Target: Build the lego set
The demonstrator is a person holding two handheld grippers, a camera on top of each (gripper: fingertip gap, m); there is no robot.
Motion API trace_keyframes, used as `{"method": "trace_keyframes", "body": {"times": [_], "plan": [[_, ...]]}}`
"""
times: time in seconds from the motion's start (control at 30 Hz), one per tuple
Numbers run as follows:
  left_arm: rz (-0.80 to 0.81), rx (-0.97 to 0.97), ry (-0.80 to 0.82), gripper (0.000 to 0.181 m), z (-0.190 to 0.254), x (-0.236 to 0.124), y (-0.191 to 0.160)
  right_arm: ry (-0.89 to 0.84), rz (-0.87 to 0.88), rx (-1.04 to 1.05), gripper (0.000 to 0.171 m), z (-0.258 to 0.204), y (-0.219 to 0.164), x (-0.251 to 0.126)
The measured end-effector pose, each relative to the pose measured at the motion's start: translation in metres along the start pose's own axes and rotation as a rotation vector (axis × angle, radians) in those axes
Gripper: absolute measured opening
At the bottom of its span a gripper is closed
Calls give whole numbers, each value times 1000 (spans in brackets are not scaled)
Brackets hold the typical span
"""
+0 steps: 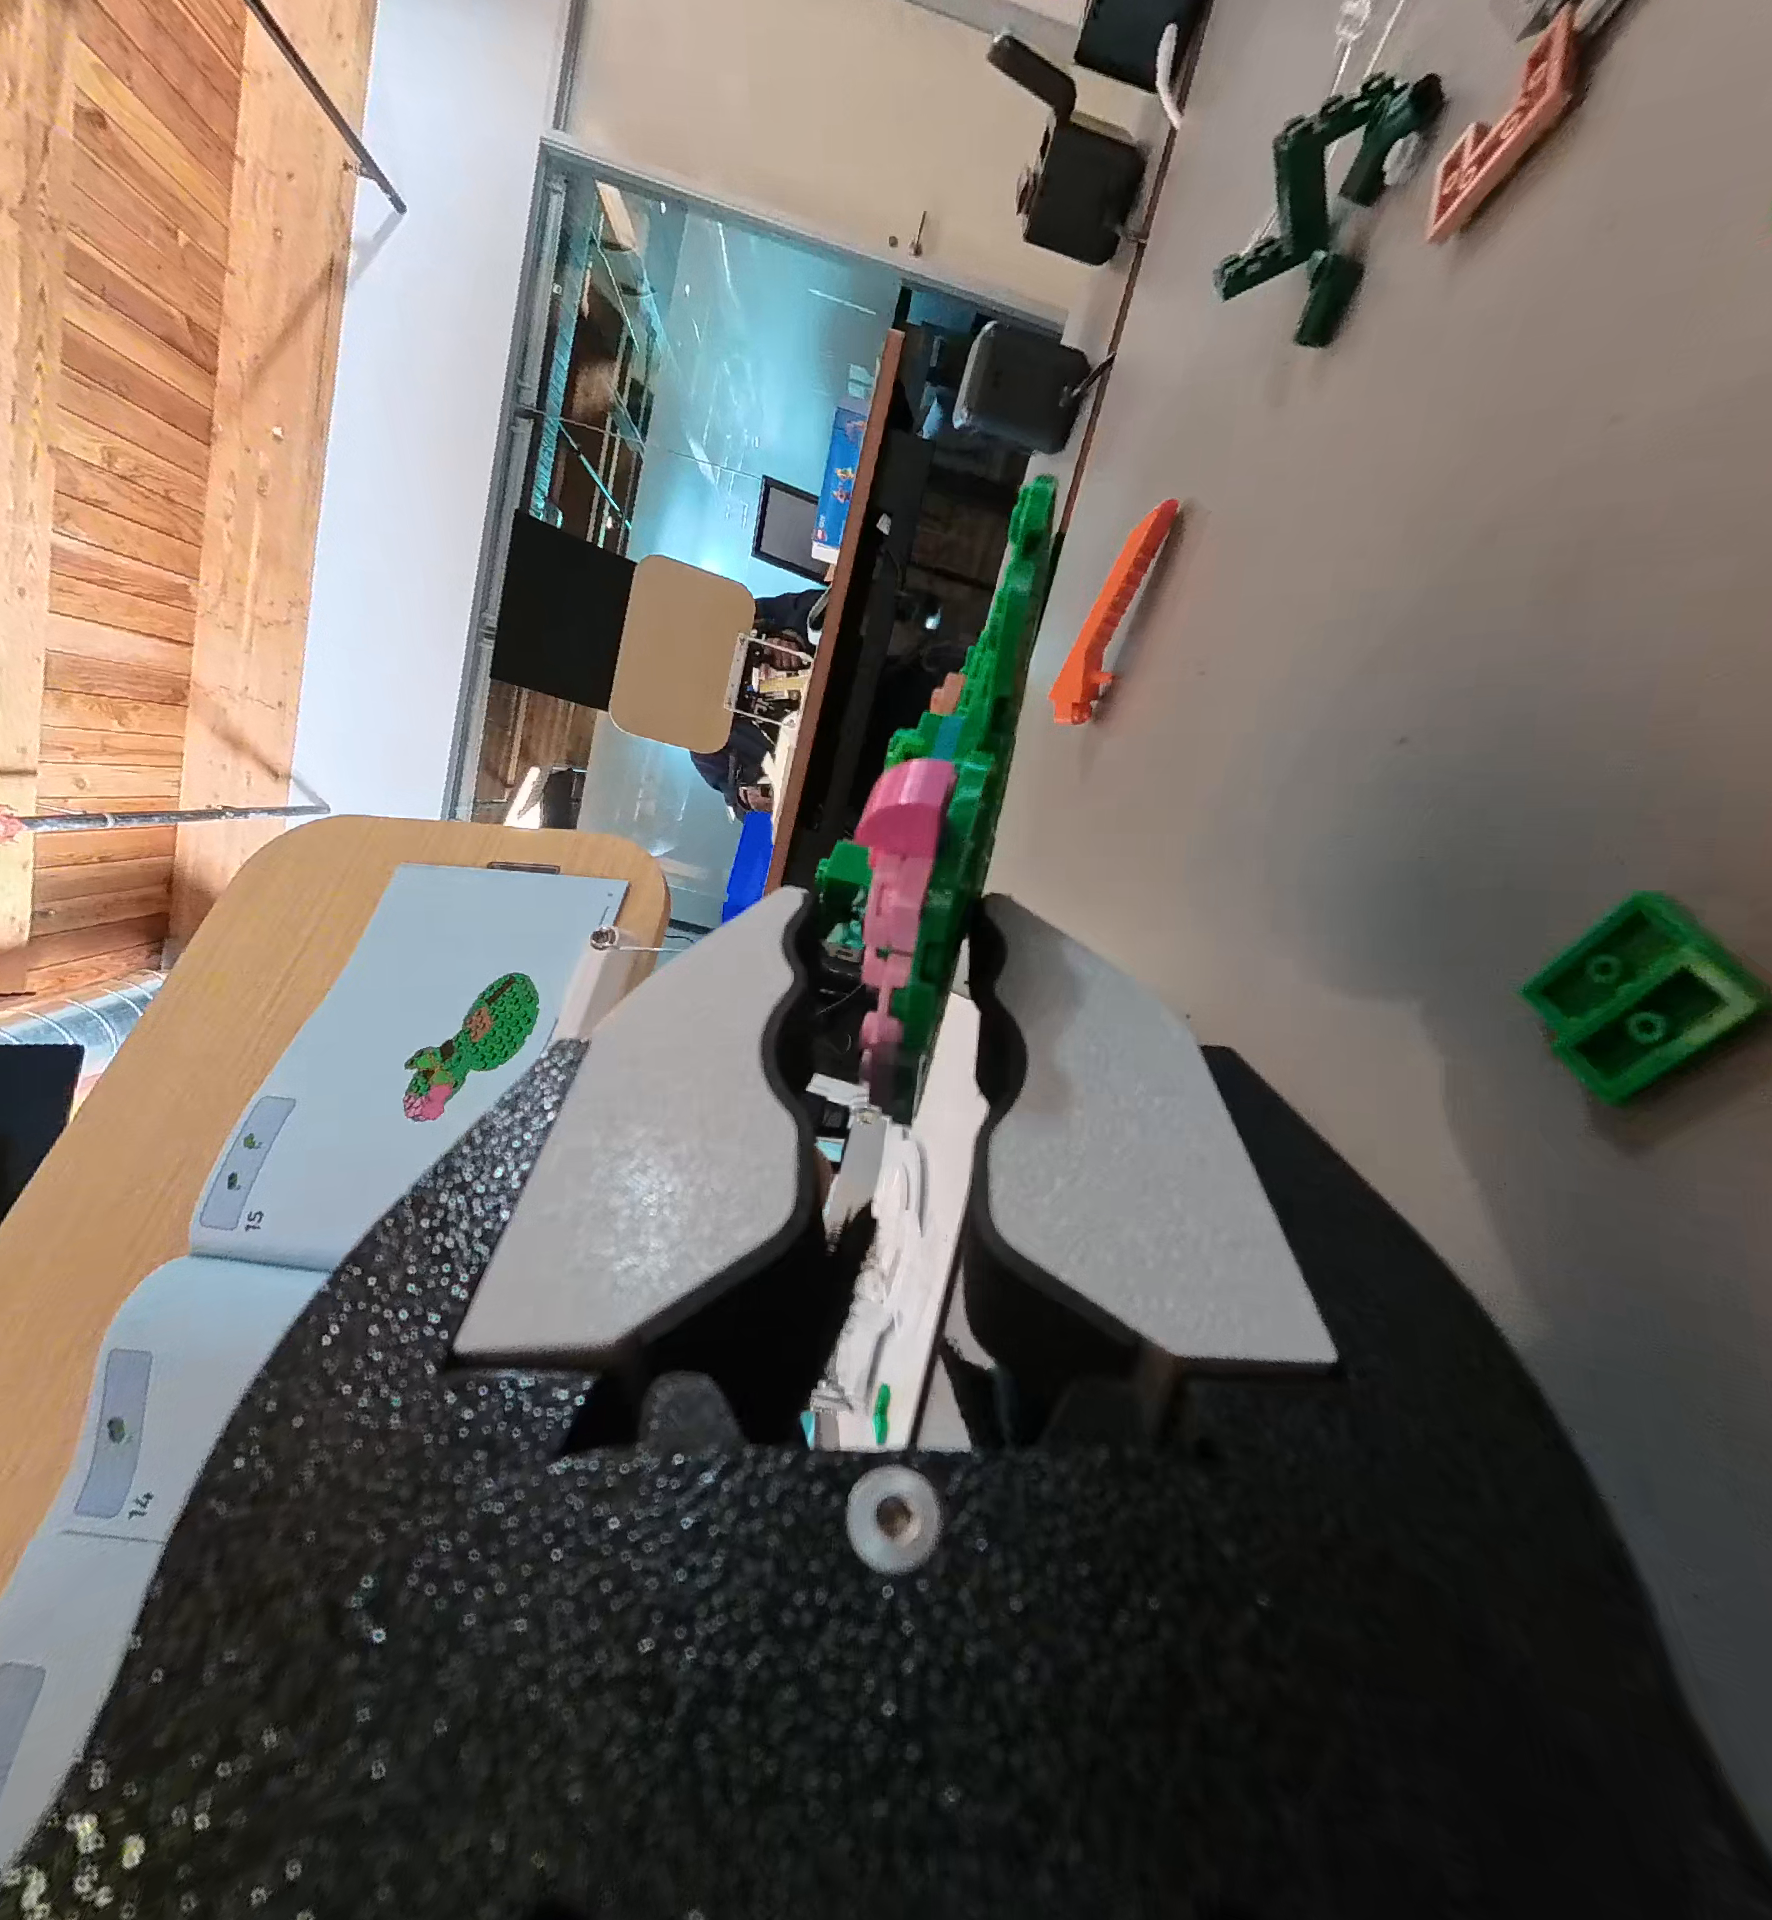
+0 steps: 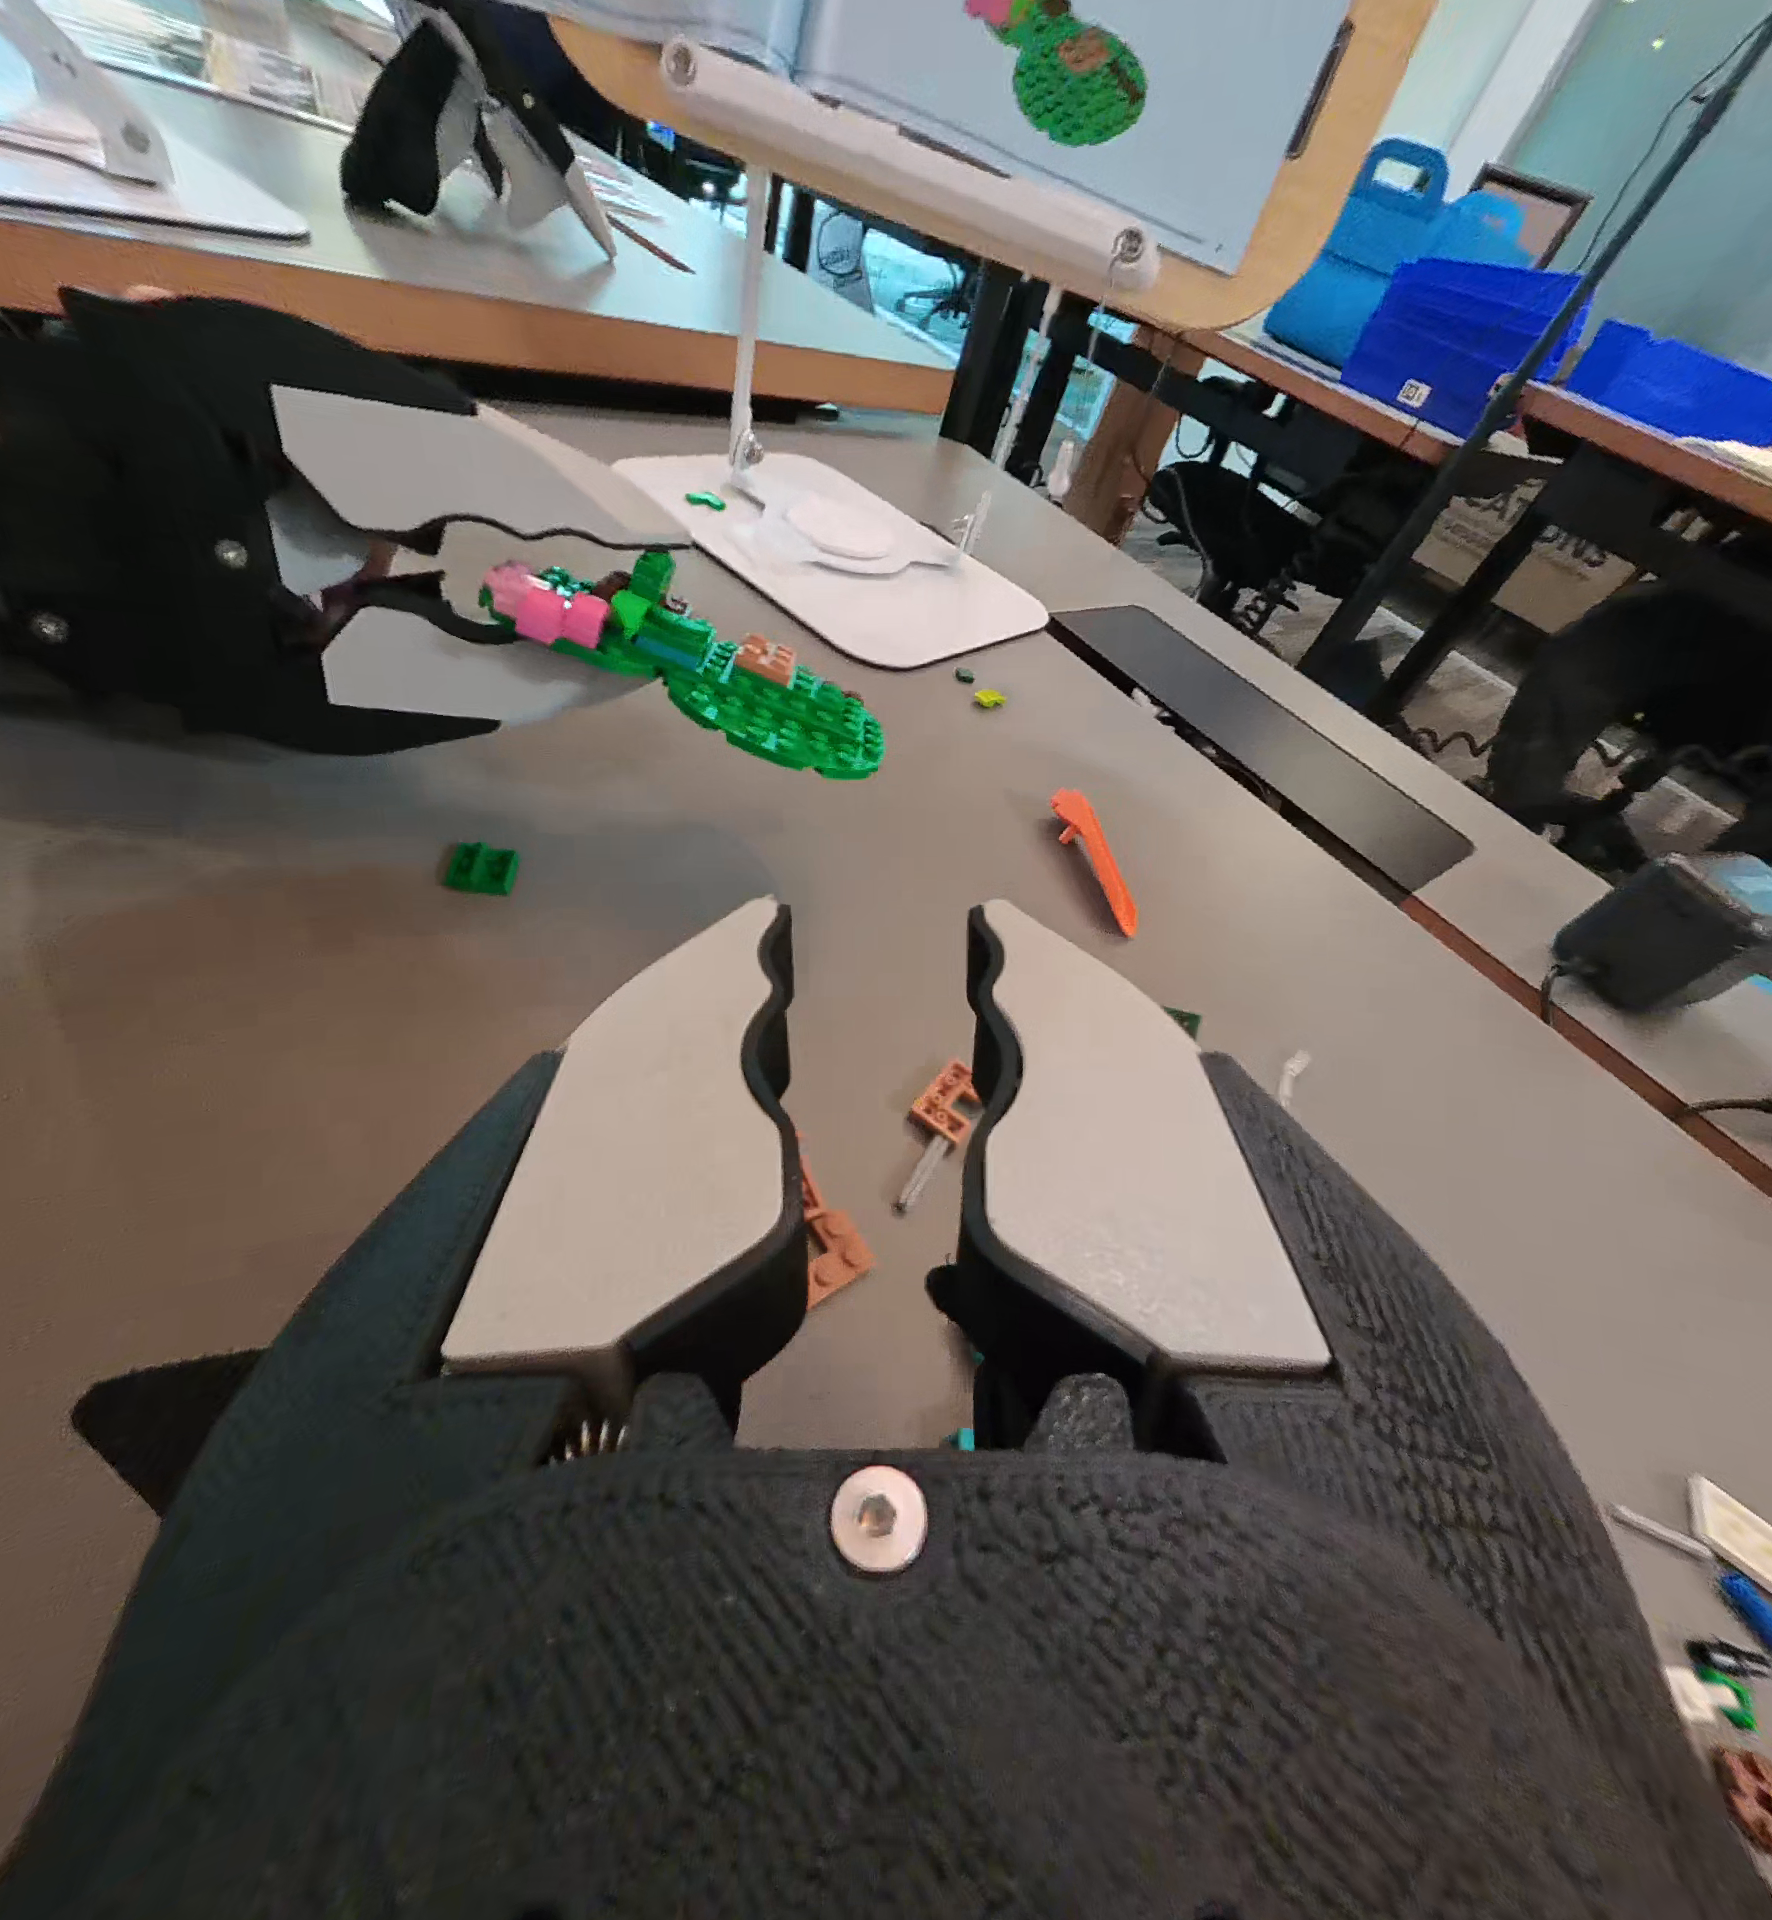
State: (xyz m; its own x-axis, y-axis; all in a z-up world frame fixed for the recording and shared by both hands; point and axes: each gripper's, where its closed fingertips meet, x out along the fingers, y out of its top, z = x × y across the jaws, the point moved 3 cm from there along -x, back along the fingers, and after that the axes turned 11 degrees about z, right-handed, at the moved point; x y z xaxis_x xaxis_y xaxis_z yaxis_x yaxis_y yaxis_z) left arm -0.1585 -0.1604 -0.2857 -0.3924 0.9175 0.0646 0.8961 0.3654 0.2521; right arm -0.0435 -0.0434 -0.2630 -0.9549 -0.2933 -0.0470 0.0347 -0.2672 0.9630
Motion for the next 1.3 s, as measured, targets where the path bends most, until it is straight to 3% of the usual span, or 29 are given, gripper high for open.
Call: {"method": "trace_keyframes", "body": {"times": [0.03, 0.47, 0.87, 1.1, 1.3], "plan": [[-1, 0, 0, 27, 0, 0, -1, -2, -4, -4, 30, 1, -1, -2], [52, 16, 34, 27, -2, 1, 2, -49, -31, 46, 27, 17, -10, -15], [84, 92, 85, 27, -7, -1, 8, 36, -35, 82, 0, 10, -5, -21], [79, 138, 115, 26, -12, -5, 1, 164, -116, 99, 1, -2, -13, -23], [77, 161, 116, 26, -14, -6, -8, 231, -206, 77, 15, -15, -20, -11]]}}
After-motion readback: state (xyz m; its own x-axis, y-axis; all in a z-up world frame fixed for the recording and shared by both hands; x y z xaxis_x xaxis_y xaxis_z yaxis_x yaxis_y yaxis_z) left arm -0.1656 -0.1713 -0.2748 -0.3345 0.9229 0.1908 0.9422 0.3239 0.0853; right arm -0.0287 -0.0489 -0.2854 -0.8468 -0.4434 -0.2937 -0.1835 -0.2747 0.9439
